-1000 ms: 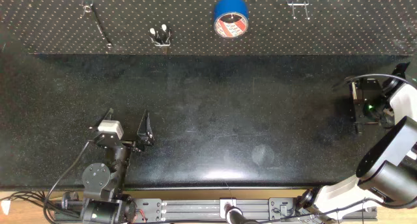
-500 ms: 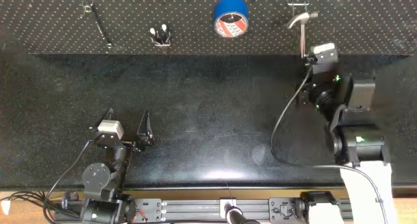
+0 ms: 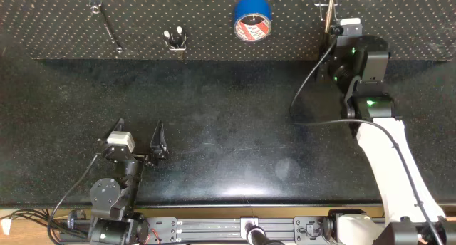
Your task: Place Tools Onto Pegboard
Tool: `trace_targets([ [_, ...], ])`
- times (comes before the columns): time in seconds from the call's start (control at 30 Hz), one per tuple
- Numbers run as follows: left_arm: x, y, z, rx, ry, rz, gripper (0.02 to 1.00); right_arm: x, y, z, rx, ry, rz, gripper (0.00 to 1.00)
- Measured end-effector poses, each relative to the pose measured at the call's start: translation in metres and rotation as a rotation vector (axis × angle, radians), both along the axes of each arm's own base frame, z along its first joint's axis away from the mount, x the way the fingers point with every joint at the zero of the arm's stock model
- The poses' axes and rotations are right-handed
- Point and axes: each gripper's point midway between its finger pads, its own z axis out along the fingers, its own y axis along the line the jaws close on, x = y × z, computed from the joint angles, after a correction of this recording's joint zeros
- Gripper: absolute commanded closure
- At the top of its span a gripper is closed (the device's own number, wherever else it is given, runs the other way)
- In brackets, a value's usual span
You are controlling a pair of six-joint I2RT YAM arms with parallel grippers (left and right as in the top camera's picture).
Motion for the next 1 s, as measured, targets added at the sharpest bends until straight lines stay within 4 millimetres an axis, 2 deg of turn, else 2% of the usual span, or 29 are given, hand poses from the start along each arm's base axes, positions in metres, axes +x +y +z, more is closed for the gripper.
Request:
trace_targets([
  [0.27,0.000,0.000,0.000,0.000,0.000,0.000,0.025,0.003,-0.003,-0.012,0.002,0.029,-0.005,0.925],
  [0.3,0.000,0.000,0.000,0.000,0.000,0.000,0.025,0.003,-0.001,-0.016,0.009,0.038,0.004,0.790],
  [0.33,0.000,0.000,0.000,0.000,0.000,0.000,0.025,0.004,0.001,-0.018,0.017,0.046,0.010,0.248],
  [0.37,0.000,0.000,0.000,0.000,0.000,0.000,0.025,0.004,0.002,-0.020,0.018,0.049,0.016,0.025],
  [0.53,0.000,0.000,0.000,0.000,0.000,0.000,0.023,0.003,0.003,-0.019,0.025,0.047,0.024,0.025],
  [0.63,0.000,0.000,0.000,0.000,0.000,0.000,0.025,-0.039,0.004,-0.007,0.024,-0.014,0.025,0.025],
  [0.67,0.000,0.000,0.000,0.000,0.000,0.000,0.023,-0.056,0.004,0.001,0.024,-0.053,0.026,0.025],
  [0.7,0.000,0.000,0.000,0.000,-0.001,0.000,0.025,-0.081,0.005,0.013,0.022,-0.125,0.027,0.025],
  [0.73,0.000,0.000,0.000,0.000,0.000,0.000,0.025,-0.090,0.005,0.021,0.021,-0.163,0.027,0.025],
  [0.77,0.000,0.000,0.000,0.000,0.000,0.000,0.025,-0.126,0.005,0.007,0.020,-0.183,0.027,0.025],
  [0.83,0.000,0.000,0.000,0.000,0.000,0.000,0.025,-0.168,0.005,-0.005,0.020,-0.207,0.026,0.025],
  [0.87,0.000,0.000,0.000,0.000,0.000,0.000,0.025,-0.182,0.006,-0.007,0.019,-0.227,0.027,0.025],
  [0.9,0.000,0.000,0.000,0.000,-0.001,0.000,0.025,-0.189,0.006,-0.008,0.019,-0.234,0.027,0.025],
  [0.93,0.000,0.000,0.000,0.000,0.000,0.000,0.025,-0.211,0.006,-0.010,0.018,-0.275,0.027,0.025],
  [1.0,0.000,0.000,0.000,0.000,0.000,0.000,0.025,-0.214,0.006,-0.007,0.017,-0.294,0.027,0.025],
])
